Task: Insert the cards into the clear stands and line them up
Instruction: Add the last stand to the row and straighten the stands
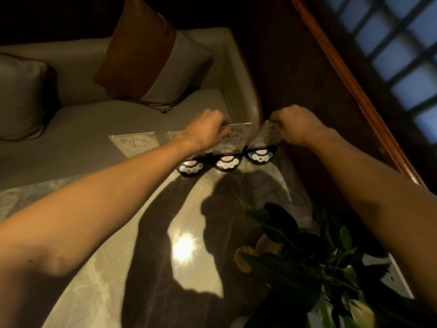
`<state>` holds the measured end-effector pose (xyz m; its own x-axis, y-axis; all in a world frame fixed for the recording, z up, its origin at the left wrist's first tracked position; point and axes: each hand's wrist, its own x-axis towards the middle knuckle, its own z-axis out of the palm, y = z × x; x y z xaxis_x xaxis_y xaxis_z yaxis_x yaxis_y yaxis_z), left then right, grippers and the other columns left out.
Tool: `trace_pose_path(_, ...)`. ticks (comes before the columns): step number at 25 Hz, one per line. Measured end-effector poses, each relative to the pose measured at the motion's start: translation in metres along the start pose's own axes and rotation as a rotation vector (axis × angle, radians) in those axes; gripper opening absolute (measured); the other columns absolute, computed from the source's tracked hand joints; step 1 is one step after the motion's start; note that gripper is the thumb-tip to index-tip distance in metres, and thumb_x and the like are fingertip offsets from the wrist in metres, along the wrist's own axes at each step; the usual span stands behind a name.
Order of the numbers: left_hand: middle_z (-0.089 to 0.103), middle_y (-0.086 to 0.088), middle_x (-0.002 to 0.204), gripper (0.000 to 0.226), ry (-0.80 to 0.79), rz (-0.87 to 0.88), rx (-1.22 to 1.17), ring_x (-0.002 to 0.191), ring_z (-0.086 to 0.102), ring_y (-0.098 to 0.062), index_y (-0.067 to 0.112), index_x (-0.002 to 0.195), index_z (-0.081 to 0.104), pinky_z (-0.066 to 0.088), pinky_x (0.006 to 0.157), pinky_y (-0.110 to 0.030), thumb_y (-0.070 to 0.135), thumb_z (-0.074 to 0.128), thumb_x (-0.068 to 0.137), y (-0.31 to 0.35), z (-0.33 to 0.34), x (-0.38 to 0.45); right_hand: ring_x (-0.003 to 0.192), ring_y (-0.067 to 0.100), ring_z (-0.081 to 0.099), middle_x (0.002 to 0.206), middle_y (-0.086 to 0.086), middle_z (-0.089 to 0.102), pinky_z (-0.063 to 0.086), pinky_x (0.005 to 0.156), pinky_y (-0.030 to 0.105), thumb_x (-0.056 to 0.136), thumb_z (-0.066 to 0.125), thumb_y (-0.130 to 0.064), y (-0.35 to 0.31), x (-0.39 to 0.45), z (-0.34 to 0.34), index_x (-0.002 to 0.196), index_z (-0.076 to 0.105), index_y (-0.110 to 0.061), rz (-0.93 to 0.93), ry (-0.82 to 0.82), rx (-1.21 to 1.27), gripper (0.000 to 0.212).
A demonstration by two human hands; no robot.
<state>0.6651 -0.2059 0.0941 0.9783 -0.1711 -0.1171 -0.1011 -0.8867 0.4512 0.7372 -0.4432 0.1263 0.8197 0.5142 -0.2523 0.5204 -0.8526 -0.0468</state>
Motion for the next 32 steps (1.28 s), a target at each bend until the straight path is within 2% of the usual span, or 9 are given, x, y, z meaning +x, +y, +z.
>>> trace_pose_path(6, 0.076, -0.007, 0.109, 0.025, 0.012, -0.043, -0.015, 0.102, 0.069, -0.026, 0.018, 0.116, 0.075, 0.055, 0.089, -0.04, 0.027, 0.064, 0.097, 0.0, 0.003, 0.001, 0.101, 0.029, 0.065, 0.11, 0.01, 0.068, 0.054, 0.083, 0.04, 0.091, 0.059, -0.004, 0.003, 0.001, 0.0, 0.12, 0.065, -0.014, -0.022, -0.019, -0.055, 0.032)
trace_pose_path(9, 0.076, -0.006, 0.11, 0.025, 0.036, -0.043, -0.037, 0.103, 0.069, -0.025, 0.019, 0.117, 0.075, 0.056, 0.089, -0.04, 0.026, 0.064, 0.097, 0.0, 0.004, 0.001, 0.101, 0.029, 0.065, 0.109, 0.011, 0.068, 0.055, 0.083, 0.043, 0.092, 0.056, -0.006, 0.003, 0.0, -0.003, 0.119, 0.065, -0.014, -0.033, -0.02, -0.053, 0.029)
trace_pose_path(12, 0.077, -0.006, 0.111, 0.026, 0.041, -0.049, -0.043, 0.103, 0.069, -0.025, 0.02, 0.119, 0.075, 0.056, 0.09, -0.042, 0.028, 0.063, 0.097, -0.001, 0.006, 0.001, 0.099, 0.028, 0.064, 0.107, 0.01, 0.068, 0.053, 0.078, 0.038, 0.092, 0.058, -0.008, 0.003, 0.001, -0.003, 0.116, 0.066, -0.014, -0.038, -0.02, -0.046, 0.026)
trace_pose_path(16, 0.077, -0.004, 0.108, 0.026, 0.045, -0.046, -0.059, 0.099, 0.071, -0.022, 0.019, 0.119, 0.074, 0.057, 0.086, -0.036, 0.027, 0.063, 0.097, -0.002, 0.008, 0.0, 0.098, 0.025, 0.064, 0.107, 0.007, 0.068, 0.047, 0.074, 0.032, 0.092, 0.061, -0.009, 0.002, -0.001, 0.001, 0.117, 0.065, -0.016, -0.021, -0.05, -0.044, 0.026)
trace_pose_path(23, 0.077, -0.004, 0.11, 0.027, 0.049, -0.043, -0.087, 0.1, 0.071, -0.021, 0.018, 0.121, 0.073, 0.059, 0.087, -0.041, 0.026, 0.064, 0.097, -0.003, 0.012, 0.0, 0.1, 0.026, 0.065, 0.108, 0.008, 0.069, 0.055, 0.083, 0.043, 0.092, 0.059, -0.009, -0.001, -0.003, -0.002, 0.117, 0.065, -0.015, -0.036, -0.046, -0.031, 0.026)
trace_pose_path(32, 0.077, -0.002, 0.109, 0.028, 0.044, -0.055, -0.052, 0.099, 0.07, -0.021, 0.022, 0.12, 0.072, 0.058, 0.085, -0.041, 0.031, 0.067, 0.094, -0.002, 0.01, -0.001, 0.099, 0.025, 0.064, 0.109, 0.007, 0.068, 0.049, 0.077, 0.035, 0.092, 0.059, -0.008, 0.006, -0.002, 0.004, 0.118, 0.065, -0.017, -0.04, -0.032, 0.023, 0.028)
